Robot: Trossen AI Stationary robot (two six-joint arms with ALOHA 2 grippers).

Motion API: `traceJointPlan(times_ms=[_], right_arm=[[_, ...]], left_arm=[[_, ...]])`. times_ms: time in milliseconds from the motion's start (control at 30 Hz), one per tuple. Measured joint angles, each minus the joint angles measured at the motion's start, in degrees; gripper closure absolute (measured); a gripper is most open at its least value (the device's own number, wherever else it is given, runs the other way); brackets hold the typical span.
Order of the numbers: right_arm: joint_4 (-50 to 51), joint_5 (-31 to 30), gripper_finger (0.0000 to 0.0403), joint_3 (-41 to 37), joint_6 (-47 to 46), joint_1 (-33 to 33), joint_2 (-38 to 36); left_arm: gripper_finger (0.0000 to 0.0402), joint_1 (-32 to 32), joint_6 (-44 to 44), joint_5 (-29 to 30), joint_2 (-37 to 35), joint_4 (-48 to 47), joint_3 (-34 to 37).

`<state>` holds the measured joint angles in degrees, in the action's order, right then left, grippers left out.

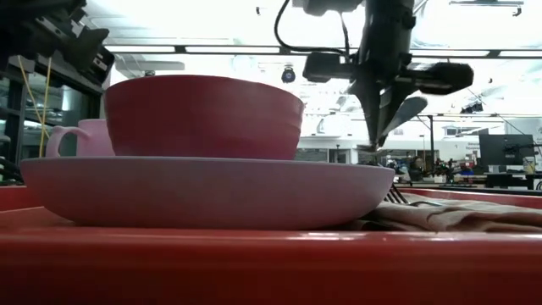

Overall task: Set up tray
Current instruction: Put the blue spoon on the brown napkin to the left of the blue fork

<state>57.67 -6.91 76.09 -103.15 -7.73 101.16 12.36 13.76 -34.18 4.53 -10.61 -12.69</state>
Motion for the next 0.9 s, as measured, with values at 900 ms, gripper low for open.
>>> traceJointPlan(times_ms=[900], right_arm=[[-11.4, 7.1, 0.0403, 0.0, -6.5, -7.7, 7.9]], left_arm=[[0.0147, 0.0, 1.1, 0.0, -2.6, -7.2, 0.0]])
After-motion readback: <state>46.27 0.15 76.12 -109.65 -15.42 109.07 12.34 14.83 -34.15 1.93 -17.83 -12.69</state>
